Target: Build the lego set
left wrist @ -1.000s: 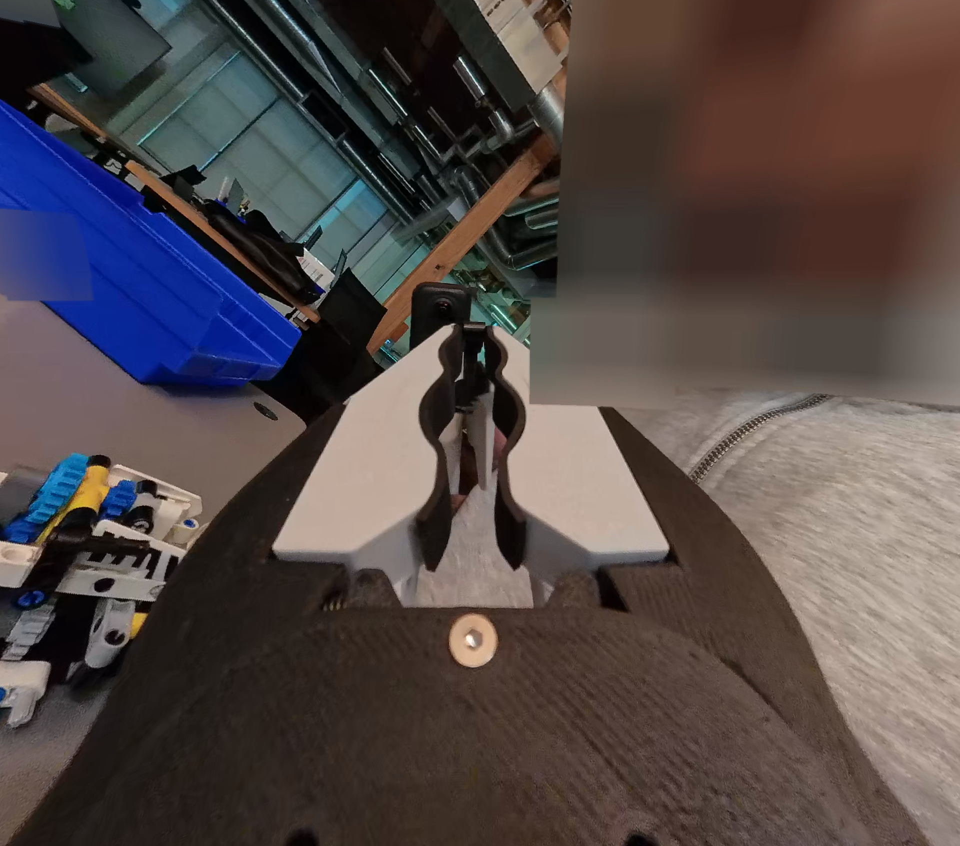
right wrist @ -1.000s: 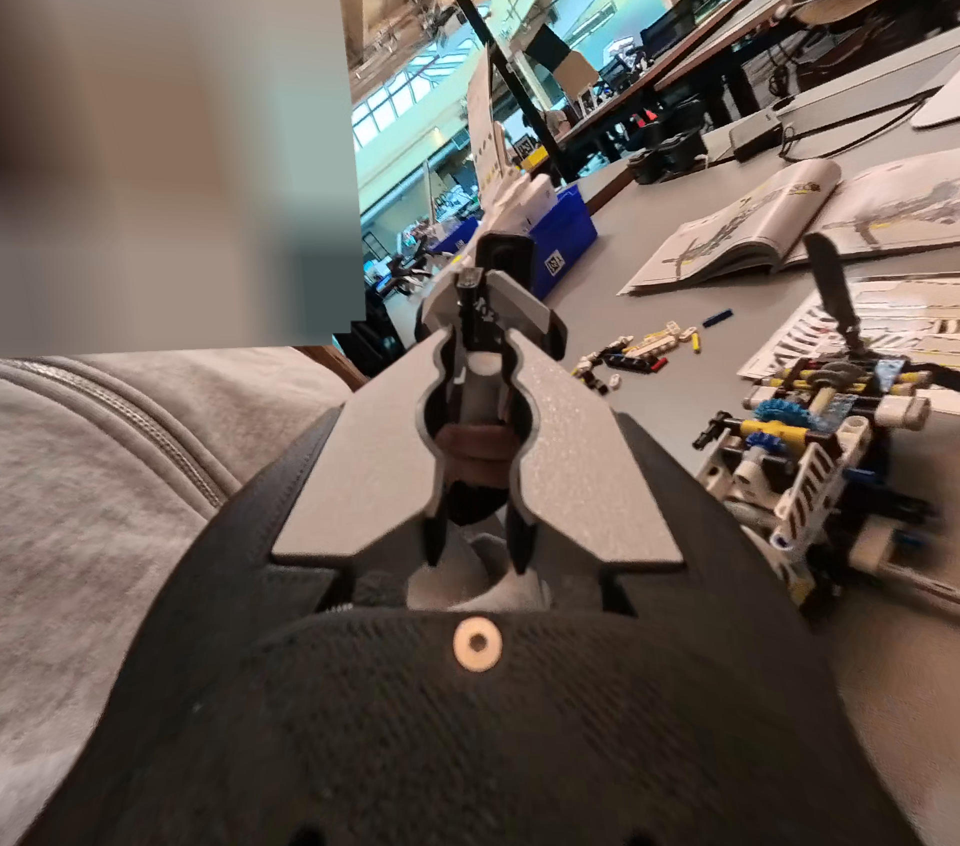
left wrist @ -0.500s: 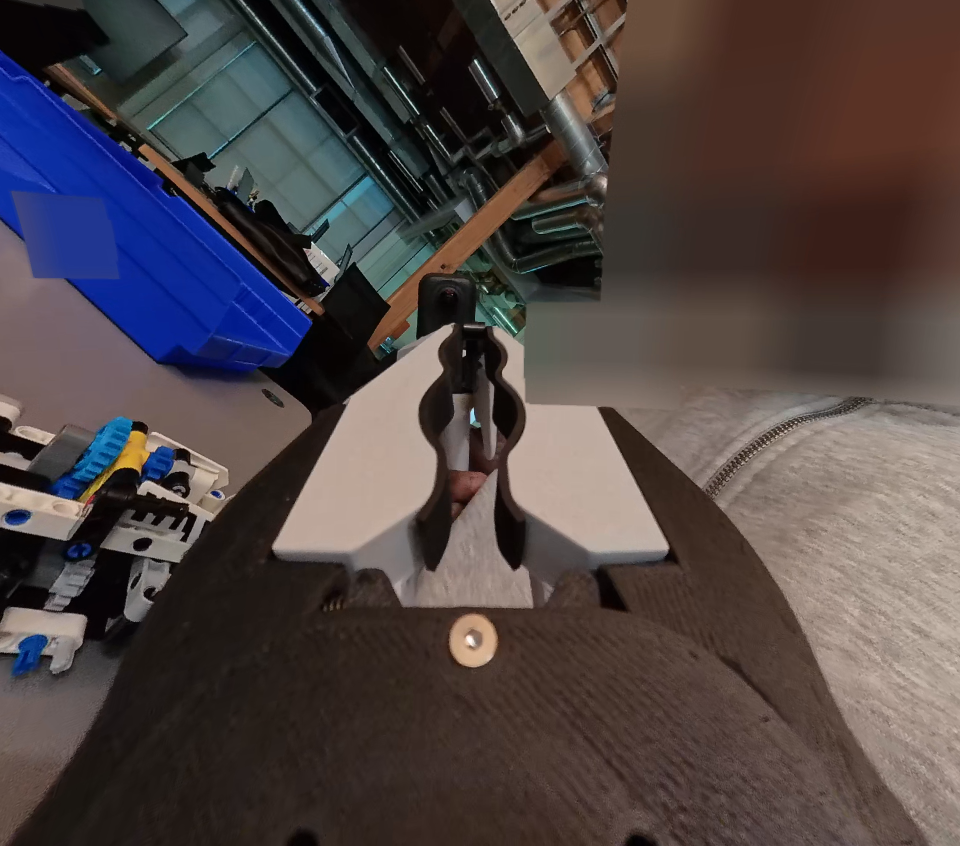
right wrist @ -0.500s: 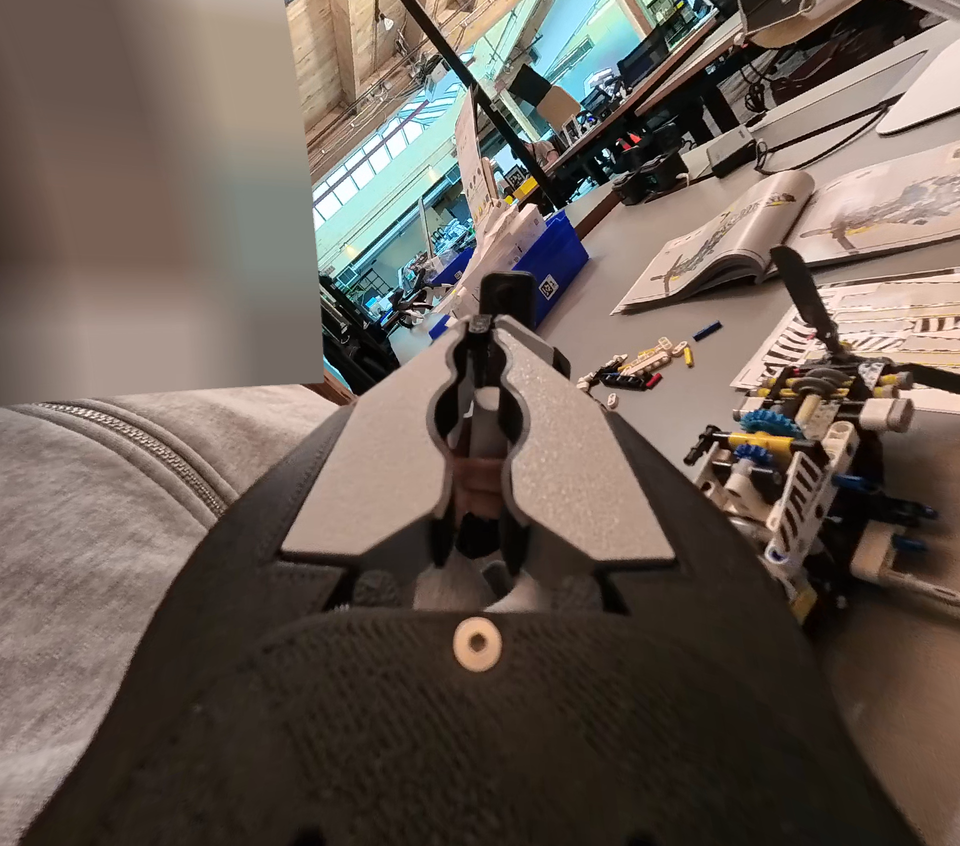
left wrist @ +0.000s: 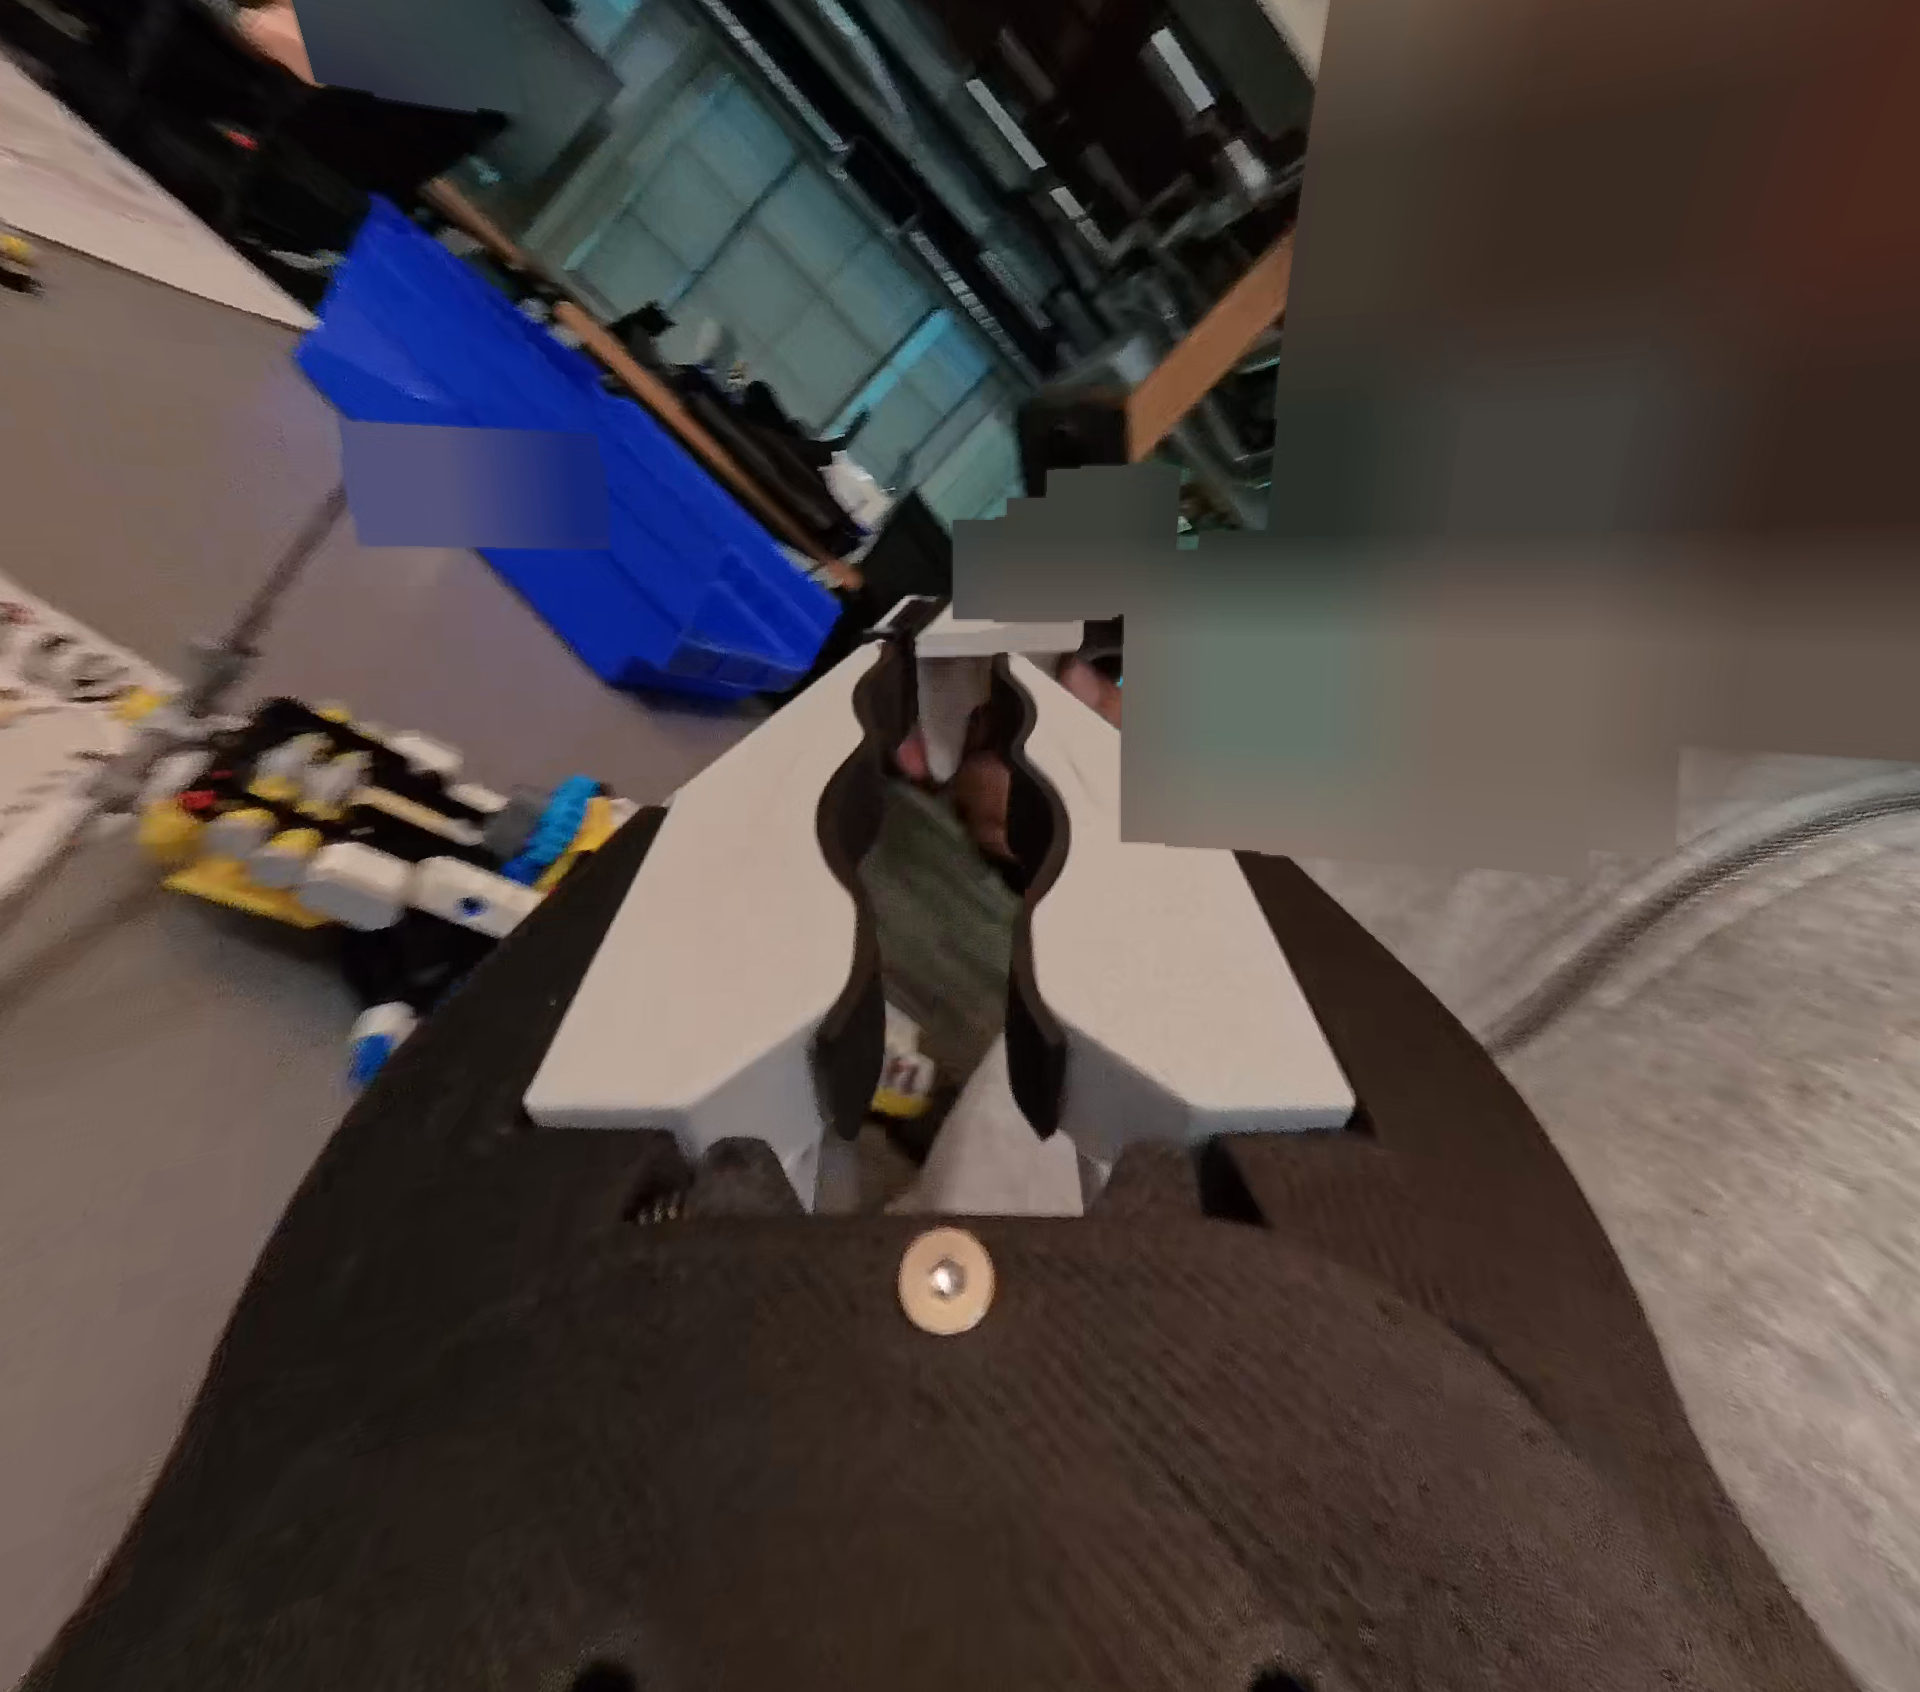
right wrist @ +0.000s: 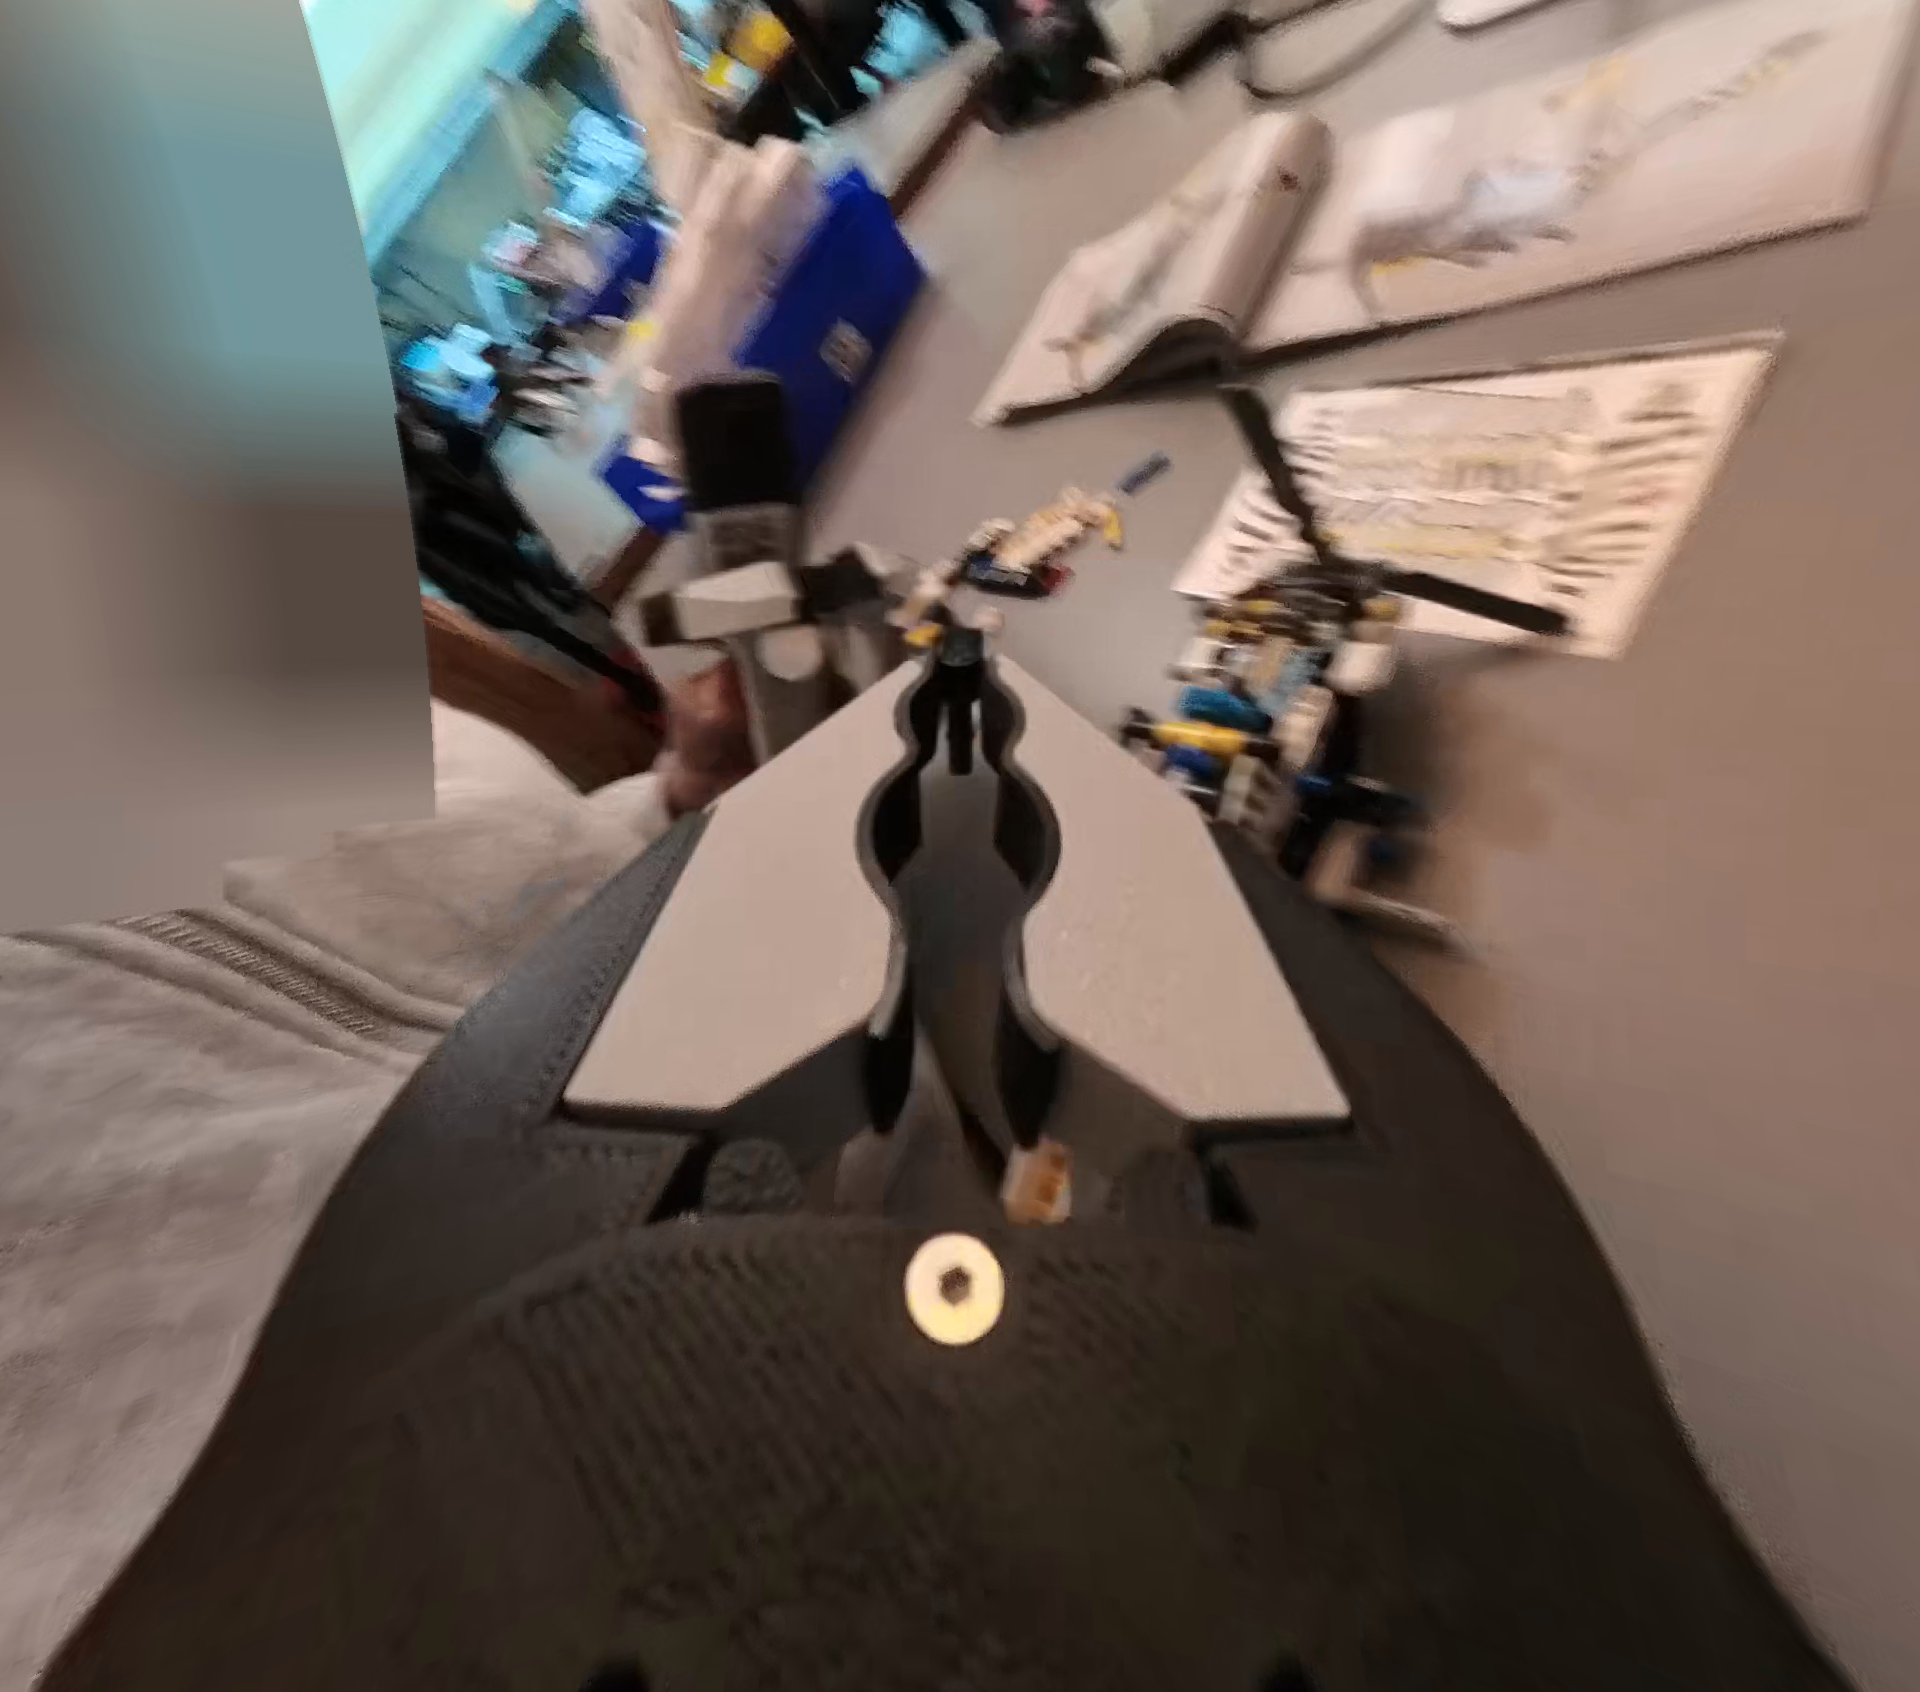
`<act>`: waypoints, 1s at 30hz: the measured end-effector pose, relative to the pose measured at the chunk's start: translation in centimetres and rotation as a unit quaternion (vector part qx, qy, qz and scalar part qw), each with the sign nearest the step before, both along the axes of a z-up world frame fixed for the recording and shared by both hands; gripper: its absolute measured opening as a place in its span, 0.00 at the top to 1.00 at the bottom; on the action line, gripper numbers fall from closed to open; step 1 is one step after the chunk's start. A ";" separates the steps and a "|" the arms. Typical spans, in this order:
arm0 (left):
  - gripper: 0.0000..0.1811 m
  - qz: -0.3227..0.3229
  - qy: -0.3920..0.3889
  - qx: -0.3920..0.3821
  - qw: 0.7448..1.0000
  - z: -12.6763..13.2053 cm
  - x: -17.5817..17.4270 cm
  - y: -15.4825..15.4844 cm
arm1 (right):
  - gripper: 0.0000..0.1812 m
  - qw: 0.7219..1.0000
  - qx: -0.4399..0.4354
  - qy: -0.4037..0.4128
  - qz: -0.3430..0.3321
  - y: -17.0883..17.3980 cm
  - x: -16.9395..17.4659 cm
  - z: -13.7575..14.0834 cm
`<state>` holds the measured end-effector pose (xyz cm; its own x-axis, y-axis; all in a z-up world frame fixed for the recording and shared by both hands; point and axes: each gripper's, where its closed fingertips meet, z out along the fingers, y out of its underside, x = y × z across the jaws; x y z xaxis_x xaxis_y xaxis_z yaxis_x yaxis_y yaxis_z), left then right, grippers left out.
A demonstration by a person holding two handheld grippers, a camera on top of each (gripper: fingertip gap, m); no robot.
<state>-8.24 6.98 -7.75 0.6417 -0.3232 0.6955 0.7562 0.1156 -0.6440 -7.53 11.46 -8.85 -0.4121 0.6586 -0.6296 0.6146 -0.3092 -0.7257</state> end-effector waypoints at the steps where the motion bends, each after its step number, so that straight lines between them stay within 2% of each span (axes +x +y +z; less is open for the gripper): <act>1: 0.91 0.016 0.019 -0.023 0.999 -0.6 -0.6 -0.1 | 0.97 0.999 0.037 -0.016 -0.020 1.1 -0.6 -0.7; 4: 0.89 0.058 0.079 -0.124 0.987 -3.1 -2.2 0.1 | 0.98 0.981 0.158 -0.095 -0.054 4.0 -1.7 -3.9; 6: 0.87 0.068 0.124 -0.216 0.966 -5.7 -2.9 0.4 | 0.97 0.959 0.227 -0.157 -0.059 5.2 -1.9 -6.2; 8: 0.88 0.063 0.182 -0.281 0.940 -7.7 -3.0 0.6 | 0.97 0.946 0.253 -0.199 -0.043 5.0 -1.9 -7.7; 12: 0.94 0.030 0.260 -0.331 0.907 -9.7 -2.5 1.1 | 0.97 0.925 0.279 -0.255 -0.029 4.6 -2.1 -9.1; 14: 0.94 0.003 0.267 -0.348 0.899 -10.7 -2.3 1.0 | 0.97 0.921 0.275 -0.273 -0.025 4.2 -2.3 -9.1; 20: 0.90 -0.075 0.248 -0.337 0.905 -11.7 -1.1 1.5 | 0.97 0.904 0.289 -0.314 -0.020 3.5 -2.4 -9.7; 30: 0.96 -0.094 0.244 -0.327 0.908 -11.6 -1.1 2.1 | 0.97 0.894 0.283 -0.347 -0.021 3.1 -2.3 -9.8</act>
